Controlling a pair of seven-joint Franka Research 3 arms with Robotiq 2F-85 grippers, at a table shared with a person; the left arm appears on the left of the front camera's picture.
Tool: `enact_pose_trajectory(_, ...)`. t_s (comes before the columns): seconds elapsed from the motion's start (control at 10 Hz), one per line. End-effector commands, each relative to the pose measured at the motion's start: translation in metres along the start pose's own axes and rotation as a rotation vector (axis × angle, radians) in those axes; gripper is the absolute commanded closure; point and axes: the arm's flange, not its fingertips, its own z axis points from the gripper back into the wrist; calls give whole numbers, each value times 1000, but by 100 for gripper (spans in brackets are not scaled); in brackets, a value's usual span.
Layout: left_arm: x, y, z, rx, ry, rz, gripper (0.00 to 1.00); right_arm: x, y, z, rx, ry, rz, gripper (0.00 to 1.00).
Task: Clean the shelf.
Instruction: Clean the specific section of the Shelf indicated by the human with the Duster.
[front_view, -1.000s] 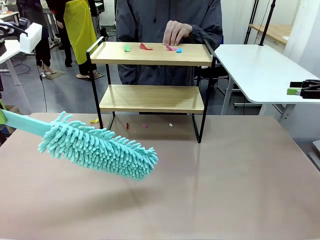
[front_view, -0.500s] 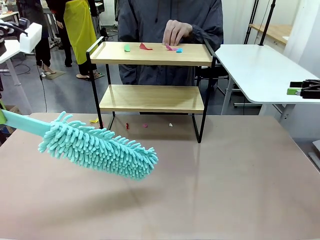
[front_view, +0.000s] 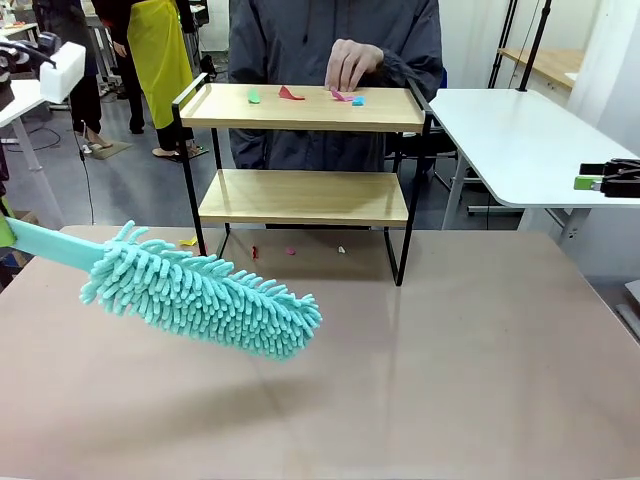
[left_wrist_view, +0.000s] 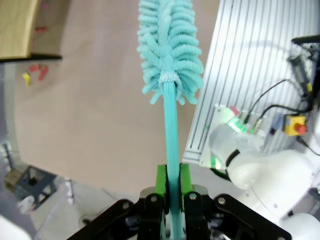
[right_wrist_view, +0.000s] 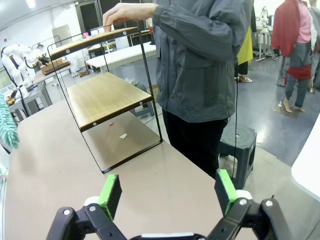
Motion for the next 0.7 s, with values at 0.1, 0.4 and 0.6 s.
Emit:
enact_pose_trajectory(0.1,25,-7,49,-77,-168,-84,87,3,0,-1,0,0,6,0)
enact_pose_trajectory(0.4,74,-18,99,-166,-358,93,87,3,0,-1,0,0,6,0)
enact_pose_trajectory(0.6,120,-25,122,-123,-413,313,87,3,0,-1,0,0,6,0)
